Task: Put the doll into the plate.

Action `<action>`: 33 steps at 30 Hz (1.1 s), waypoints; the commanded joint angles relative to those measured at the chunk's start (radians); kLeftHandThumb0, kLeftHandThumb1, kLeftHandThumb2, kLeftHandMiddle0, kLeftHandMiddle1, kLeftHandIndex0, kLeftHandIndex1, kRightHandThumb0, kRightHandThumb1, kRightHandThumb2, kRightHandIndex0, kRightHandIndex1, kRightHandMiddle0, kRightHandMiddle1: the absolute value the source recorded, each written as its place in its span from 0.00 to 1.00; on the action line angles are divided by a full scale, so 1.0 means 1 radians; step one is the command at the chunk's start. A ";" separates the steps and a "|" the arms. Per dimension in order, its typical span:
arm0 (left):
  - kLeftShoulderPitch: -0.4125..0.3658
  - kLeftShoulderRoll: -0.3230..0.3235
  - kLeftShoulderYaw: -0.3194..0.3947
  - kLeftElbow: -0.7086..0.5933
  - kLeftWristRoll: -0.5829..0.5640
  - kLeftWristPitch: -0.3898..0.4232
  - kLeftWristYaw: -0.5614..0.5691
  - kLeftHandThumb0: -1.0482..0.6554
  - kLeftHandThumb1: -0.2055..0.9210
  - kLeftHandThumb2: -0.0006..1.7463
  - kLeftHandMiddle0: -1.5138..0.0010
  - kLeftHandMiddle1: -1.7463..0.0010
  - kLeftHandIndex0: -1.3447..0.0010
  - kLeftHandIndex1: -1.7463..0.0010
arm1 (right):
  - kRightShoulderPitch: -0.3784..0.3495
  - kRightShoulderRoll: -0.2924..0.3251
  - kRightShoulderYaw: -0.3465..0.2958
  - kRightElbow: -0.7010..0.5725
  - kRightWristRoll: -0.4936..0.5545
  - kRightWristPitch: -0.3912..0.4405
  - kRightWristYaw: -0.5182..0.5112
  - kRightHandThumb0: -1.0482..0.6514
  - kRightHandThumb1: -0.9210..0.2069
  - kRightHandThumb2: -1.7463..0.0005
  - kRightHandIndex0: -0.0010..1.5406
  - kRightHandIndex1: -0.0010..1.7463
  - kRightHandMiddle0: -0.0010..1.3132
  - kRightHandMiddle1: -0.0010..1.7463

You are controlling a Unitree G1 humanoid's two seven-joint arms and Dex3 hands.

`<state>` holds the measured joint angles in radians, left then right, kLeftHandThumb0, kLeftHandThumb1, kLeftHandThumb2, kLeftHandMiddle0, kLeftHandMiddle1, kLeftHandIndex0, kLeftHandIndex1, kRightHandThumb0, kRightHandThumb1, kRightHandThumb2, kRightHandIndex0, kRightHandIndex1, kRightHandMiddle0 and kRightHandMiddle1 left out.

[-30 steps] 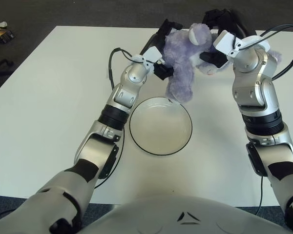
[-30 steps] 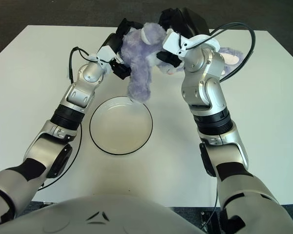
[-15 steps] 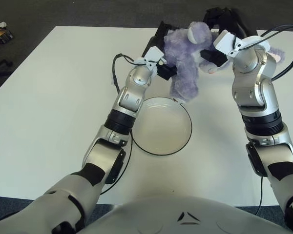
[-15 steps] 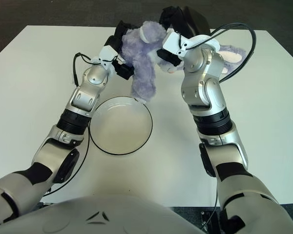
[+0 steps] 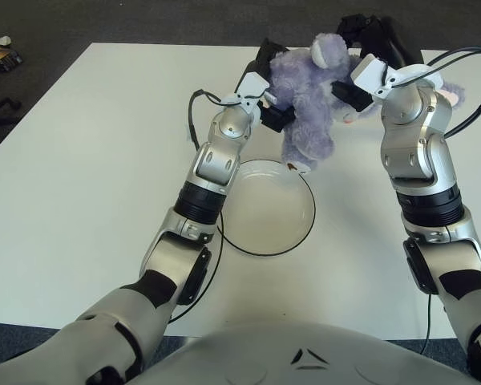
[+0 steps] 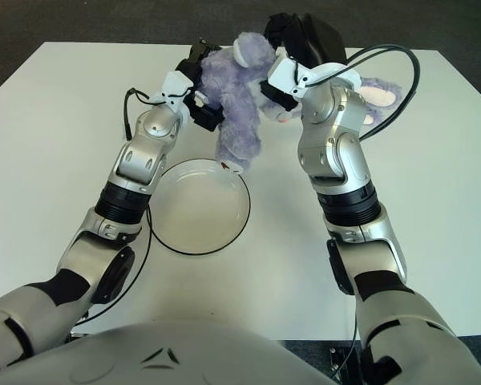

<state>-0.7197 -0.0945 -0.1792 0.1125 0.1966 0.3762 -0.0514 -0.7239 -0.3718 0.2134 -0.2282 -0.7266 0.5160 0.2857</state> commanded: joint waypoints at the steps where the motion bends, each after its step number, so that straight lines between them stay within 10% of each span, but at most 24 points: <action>1: -0.015 -0.018 0.002 -0.028 -0.022 0.046 -0.010 0.90 0.42 0.78 0.58 0.00 0.98 0.00 | -0.004 0.012 0.012 -0.043 0.031 -0.033 0.029 1.00 0.84 0.00 0.59 1.00 0.89 1.00; 15: -0.033 -0.017 0.042 -0.085 -0.129 0.211 -0.085 0.89 0.43 0.77 0.59 0.00 0.97 0.00 | -0.012 0.018 -0.010 -0.066 0.049 0.017 0.094 1.00 0.85 0.00 0.59 1.00 0.88 1.00; 22: -0.043 -0.012 0.059 -0.101 -0.187 0.280 -0.124 0.66 0.45 0.77 0.65 0.00 0.68 0.00 | -0.014 0.020 -0.022 -0.080 0.060 0.036 0.121 1.00 0.85 0.00 0.60 1.00 0.87 1.00; 33: -0.079 -0.044 0.178 -0.112 -0.365 0.492 -0.153 0.61 0.37 0.79 0.56 0.00 0.56 0.11 | -0.002 0.006 -0.054 -0.105 0.121 0.039 0.171 1.00 0.85 0.00 0.60 1.00 0.86 1.00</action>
<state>-0.7551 -0.1125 -0.0214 0.0071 -0.1192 0.8231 -0.1927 -0.7240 -0.3808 0.1564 -0.2937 -0.6595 0.5706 0.4307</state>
